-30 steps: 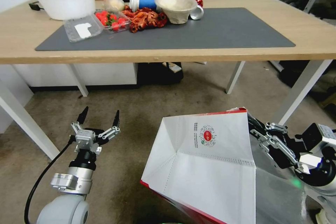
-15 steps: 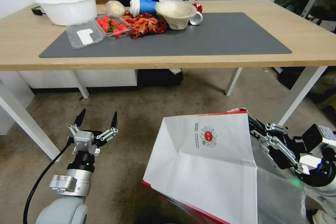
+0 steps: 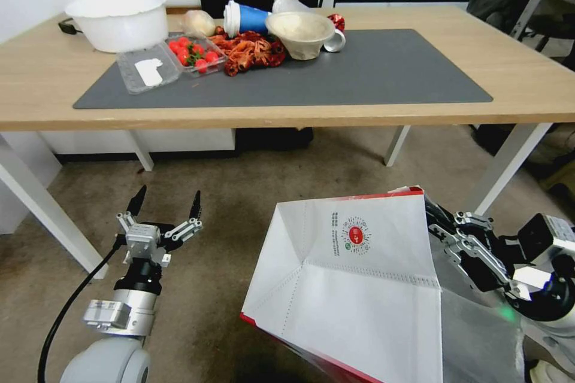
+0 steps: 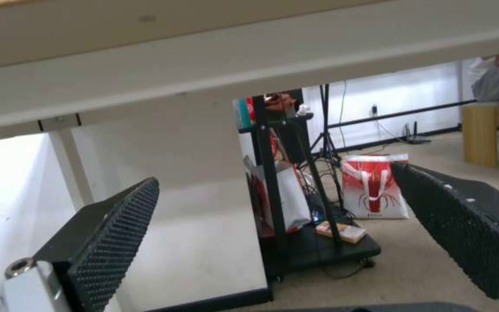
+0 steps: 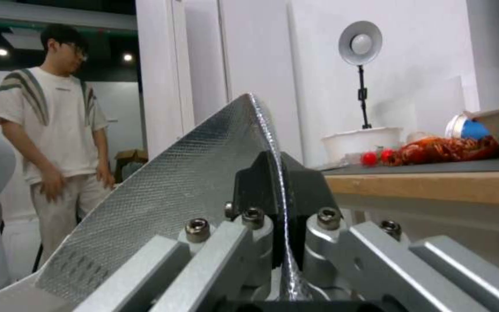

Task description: Pick up the food delivery bag from the floor and place it on the table.

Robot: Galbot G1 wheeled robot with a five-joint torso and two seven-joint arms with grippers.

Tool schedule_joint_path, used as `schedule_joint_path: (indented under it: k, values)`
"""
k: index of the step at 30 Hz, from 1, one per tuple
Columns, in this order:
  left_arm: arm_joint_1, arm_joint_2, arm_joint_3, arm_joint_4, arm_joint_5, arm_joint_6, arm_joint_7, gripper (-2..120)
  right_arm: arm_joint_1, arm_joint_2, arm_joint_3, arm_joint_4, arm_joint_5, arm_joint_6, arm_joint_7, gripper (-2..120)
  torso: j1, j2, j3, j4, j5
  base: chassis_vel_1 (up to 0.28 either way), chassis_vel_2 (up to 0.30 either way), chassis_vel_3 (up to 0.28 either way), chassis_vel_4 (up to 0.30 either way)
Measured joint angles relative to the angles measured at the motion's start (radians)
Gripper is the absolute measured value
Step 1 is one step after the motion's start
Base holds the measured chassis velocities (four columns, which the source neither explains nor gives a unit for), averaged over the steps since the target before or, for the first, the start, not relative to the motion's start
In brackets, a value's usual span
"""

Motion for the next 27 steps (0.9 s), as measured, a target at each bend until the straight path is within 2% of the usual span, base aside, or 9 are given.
schedule_joint_path:
  k: [27]
  values:
    - [0.006,0.001,-0.002,-0.001,0.002,0.003,-0.011,100,0.0,0.011,-0.005,-0.005,0.026,-0.004,-0.013,0,0.032,0.108,0.076,0.0,0.0,0.0,0.0,0.0,0.0]
